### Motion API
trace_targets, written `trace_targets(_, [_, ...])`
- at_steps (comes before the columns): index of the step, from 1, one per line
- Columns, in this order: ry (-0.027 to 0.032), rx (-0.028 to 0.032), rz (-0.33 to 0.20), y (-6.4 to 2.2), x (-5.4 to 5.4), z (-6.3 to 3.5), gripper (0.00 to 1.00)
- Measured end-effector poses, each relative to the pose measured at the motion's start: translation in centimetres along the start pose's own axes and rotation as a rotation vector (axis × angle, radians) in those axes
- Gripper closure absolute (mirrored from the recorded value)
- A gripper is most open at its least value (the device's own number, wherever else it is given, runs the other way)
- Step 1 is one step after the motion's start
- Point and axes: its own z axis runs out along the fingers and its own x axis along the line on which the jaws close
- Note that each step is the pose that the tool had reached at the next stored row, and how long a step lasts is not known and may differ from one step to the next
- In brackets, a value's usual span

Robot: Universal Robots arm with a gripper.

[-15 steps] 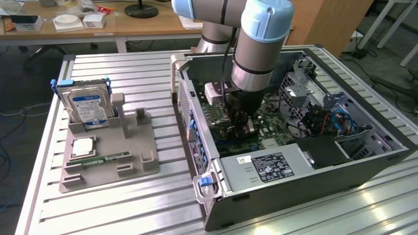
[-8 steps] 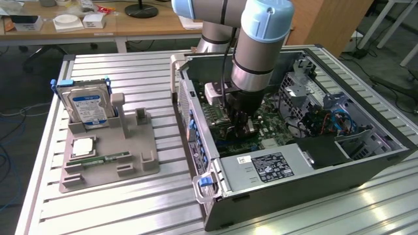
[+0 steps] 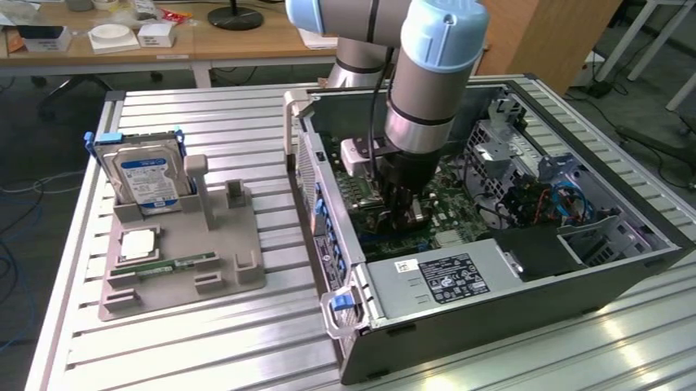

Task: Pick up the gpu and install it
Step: 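Insert the gpu into the slot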

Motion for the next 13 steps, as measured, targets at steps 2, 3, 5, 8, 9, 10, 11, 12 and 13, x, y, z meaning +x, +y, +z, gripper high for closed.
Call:
trace_targets(2, [0.0011, -0.0004, 0.0, -0.01, -0.01, 0.08, 0.73])
trace_targets(3, [0.0001, -0.0006, 0.0, 0.0, -0.01, 0.12, 0.73])
trace_targets(5, [-0.0012, -0.0002, 0.0, 0.02, -0.01, 0.18, 0.73])
trace_targets(8, [-0.0014, 0.0001, 0.0, 0.02, -0.02, 0.18, 0.73])
trace_targets(9, [-0.0027, -0.0022, 0.0, 0.03, -0.03, 0.18, 0.73])
trace_targets(10, [-0.0015, 0.0004, 0.0, 0.02, -0.02, 0.19, 0.73])
trace_targets(11, [-0.0013, 0.0002, 0.0, 0.01, -0.03, 0.11, 0.73])
trace_targets(12, [-0.0021, 0.0006, 0.001, 0.0, -0.05, -0.01, 0.73])
trace_targets(13, [-0.0072, -0.0021, 0.001, 0.07, -0.09, -0.06, 0.72])
